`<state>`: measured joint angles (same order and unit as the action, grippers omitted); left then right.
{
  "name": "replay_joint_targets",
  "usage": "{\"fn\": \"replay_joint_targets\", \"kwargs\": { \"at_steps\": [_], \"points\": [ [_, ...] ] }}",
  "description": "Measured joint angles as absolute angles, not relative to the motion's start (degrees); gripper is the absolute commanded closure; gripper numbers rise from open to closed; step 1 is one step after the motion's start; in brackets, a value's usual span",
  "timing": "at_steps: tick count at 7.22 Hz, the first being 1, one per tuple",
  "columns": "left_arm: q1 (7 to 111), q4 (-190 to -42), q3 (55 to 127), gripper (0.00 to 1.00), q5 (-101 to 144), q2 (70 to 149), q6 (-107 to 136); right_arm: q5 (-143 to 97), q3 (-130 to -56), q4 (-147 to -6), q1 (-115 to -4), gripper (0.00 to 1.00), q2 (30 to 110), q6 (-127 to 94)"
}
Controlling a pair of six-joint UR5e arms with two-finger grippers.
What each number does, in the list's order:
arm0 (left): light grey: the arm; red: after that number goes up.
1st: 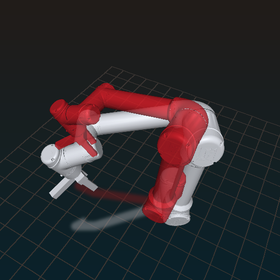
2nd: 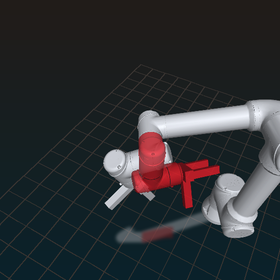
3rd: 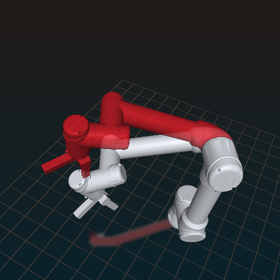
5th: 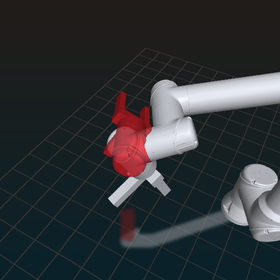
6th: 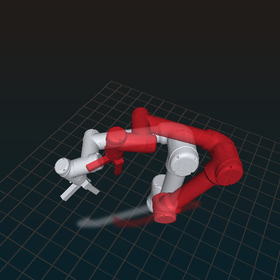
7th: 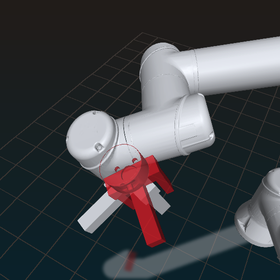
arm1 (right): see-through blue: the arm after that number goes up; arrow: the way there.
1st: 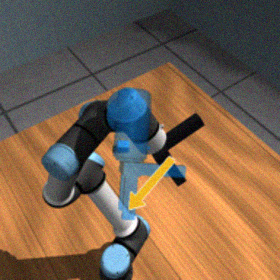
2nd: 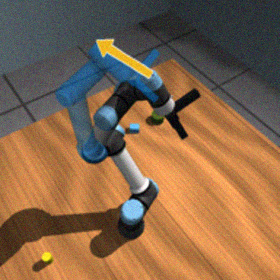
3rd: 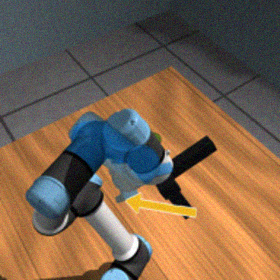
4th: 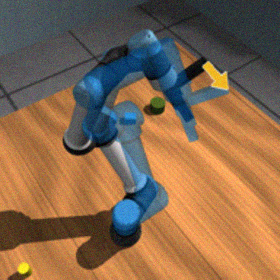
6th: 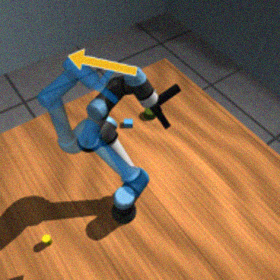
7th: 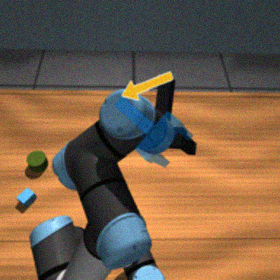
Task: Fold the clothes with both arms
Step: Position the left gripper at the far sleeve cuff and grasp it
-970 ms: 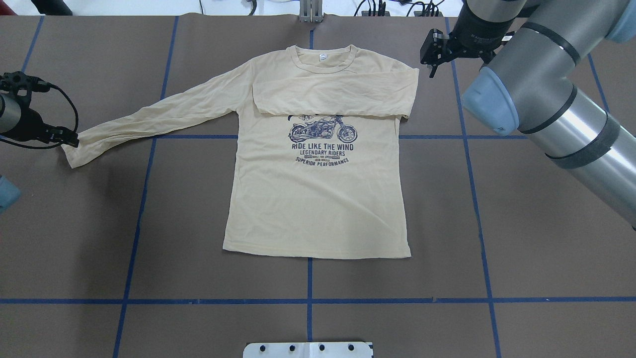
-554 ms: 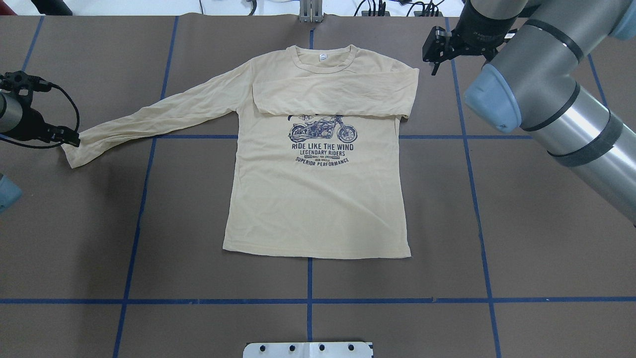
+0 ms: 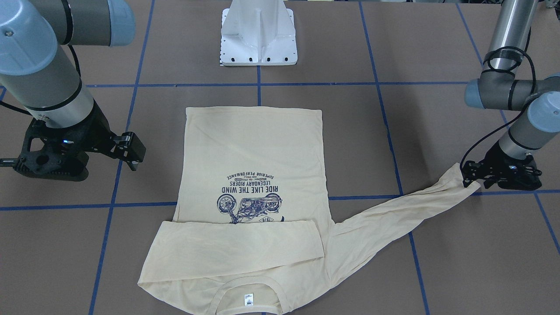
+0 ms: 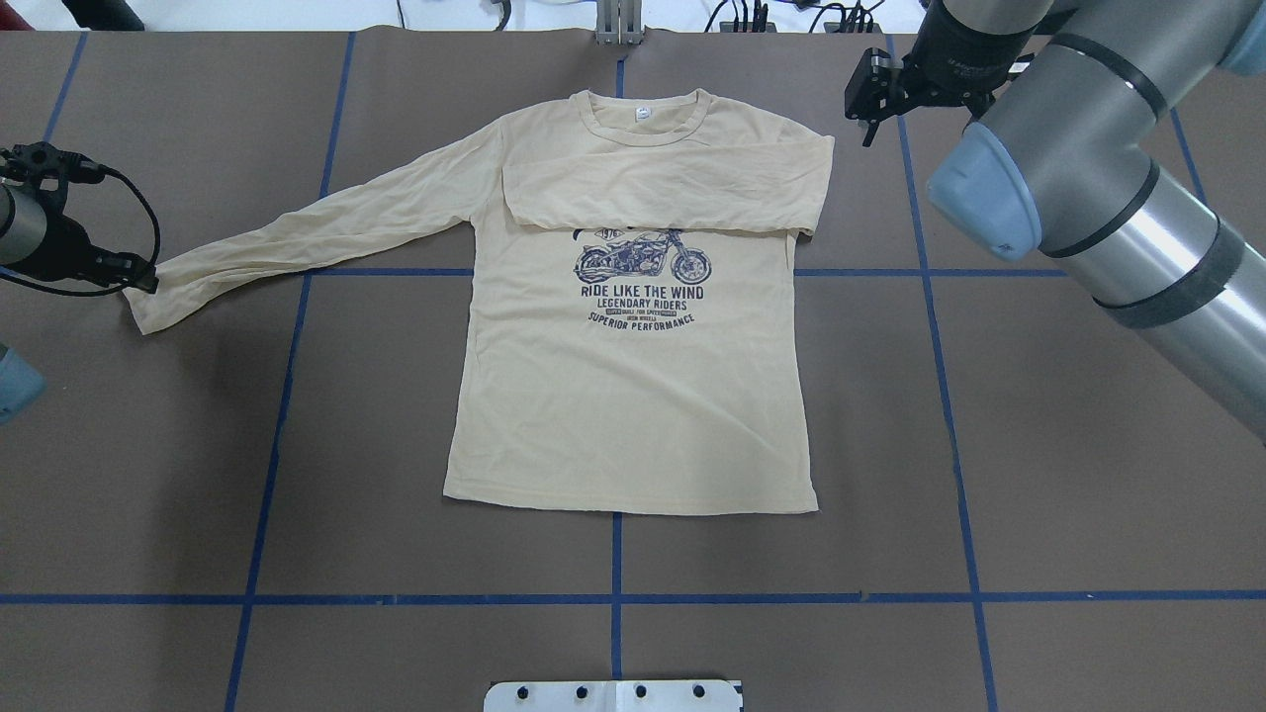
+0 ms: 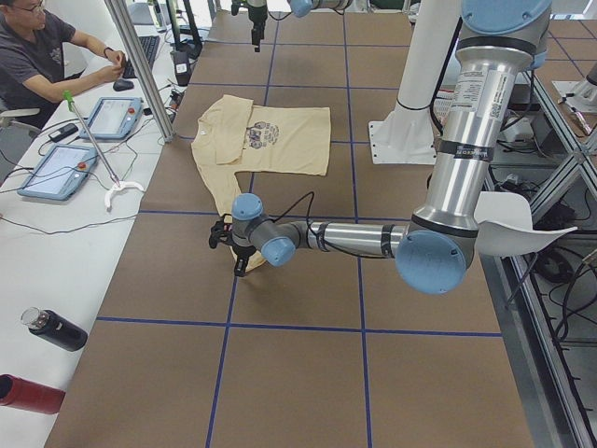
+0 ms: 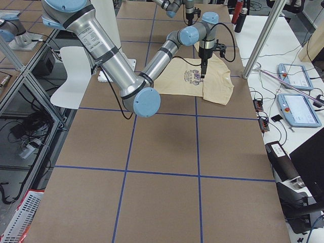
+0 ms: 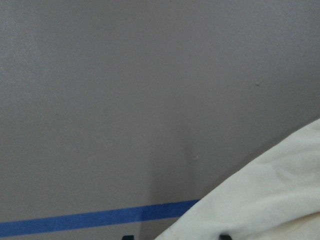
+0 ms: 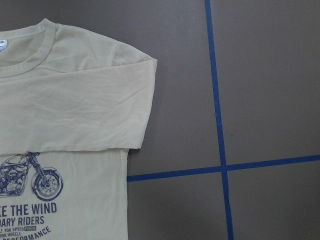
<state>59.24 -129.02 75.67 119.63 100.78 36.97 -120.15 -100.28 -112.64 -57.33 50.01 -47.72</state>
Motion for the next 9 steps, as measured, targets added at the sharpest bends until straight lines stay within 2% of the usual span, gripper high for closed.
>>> {"fn": "replay_joint_targets", "kwargs": {
  "at_steps": [7,8,9],
  "points": [
    [58.7,-129.0,75.4,0.34,119.7,101.2,37.0,-120.1,-100.3,-112.7,-57.7,0.00,50.1,-47.6],
    [58.7,-129.0,75.4,0.40,119.7,101.2,37.0,-120.1,-100.3,-112.7,-57.7,0.00,50.1,-47.6],
    [58.6,-129.0,75.4,0.56,119.7,101.2,37.0,-120.2,-100.3,-112.7,-57.8,0.00,50.1,-47.6]
  ]
}}
